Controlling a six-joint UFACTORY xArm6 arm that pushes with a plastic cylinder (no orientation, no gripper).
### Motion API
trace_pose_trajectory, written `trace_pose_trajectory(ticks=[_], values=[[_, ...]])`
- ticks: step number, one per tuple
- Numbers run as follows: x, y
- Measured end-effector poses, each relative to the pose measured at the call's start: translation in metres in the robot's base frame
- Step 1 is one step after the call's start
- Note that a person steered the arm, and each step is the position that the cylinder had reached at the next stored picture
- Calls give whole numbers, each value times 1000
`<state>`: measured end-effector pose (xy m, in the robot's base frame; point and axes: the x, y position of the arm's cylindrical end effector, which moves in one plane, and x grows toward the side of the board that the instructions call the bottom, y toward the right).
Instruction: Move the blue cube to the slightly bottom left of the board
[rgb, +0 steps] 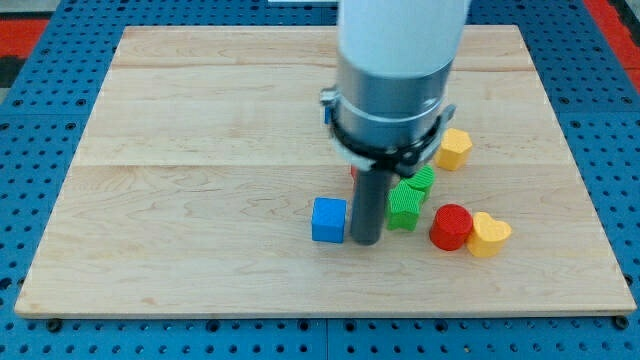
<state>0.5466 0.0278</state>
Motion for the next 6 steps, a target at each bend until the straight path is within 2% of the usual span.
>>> trace_pose_trajectory(ticks=[1, 2, 3, 4, 5, 6], values=[[-12, -14], [-44, 5], [-43, -39], [-22, -72], [-50, -56], [-70, -77]])
